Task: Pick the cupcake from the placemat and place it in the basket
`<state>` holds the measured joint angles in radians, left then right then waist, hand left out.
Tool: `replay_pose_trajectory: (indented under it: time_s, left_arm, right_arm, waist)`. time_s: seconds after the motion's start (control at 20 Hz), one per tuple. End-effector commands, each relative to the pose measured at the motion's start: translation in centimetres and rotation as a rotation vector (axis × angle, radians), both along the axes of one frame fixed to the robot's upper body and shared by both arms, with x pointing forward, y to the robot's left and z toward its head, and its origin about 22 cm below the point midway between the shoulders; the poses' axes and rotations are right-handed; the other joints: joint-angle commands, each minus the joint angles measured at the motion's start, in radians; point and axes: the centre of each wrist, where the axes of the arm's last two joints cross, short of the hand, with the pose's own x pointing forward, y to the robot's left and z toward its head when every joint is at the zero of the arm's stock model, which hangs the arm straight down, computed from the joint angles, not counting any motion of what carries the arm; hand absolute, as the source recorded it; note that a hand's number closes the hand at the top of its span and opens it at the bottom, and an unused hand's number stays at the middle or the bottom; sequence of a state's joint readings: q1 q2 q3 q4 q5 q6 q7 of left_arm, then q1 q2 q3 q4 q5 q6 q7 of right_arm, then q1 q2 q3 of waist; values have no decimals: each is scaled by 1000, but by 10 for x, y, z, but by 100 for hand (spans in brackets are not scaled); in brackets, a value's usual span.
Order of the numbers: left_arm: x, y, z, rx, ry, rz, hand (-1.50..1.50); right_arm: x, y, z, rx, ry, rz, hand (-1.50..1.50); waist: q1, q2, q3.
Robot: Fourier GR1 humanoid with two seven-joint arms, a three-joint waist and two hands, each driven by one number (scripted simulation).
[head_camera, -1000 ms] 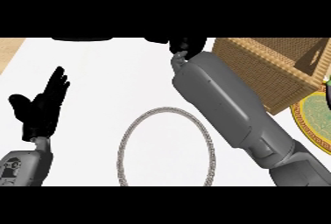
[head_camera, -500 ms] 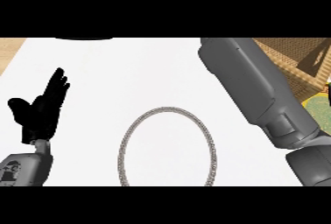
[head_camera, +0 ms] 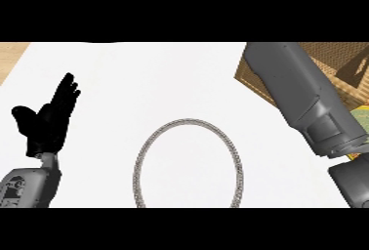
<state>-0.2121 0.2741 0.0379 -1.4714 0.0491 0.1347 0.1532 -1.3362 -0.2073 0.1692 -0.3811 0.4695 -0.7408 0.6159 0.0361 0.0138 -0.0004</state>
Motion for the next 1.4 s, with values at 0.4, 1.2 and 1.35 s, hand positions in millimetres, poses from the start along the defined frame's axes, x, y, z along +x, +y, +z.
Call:
replay_pose_trajectory:
  time_s: [0.4,1.2,1.35]
  left_arm:
    - [4,10,6,8,7,-2,0]
    - [1,-8,-13,0,-12,-12,0]
    - [9,2,12,11,10,-42,0]
  right_arm:
    - [7,-76,-15,65,25,3,150]
    - [9,-113,-13,-786,143,17,150]
    - [10,-112,-15,-784,145,10,150]
  waist:
    - [-2,-1,1]
    - [13,5,0]
    - [21,7,1]
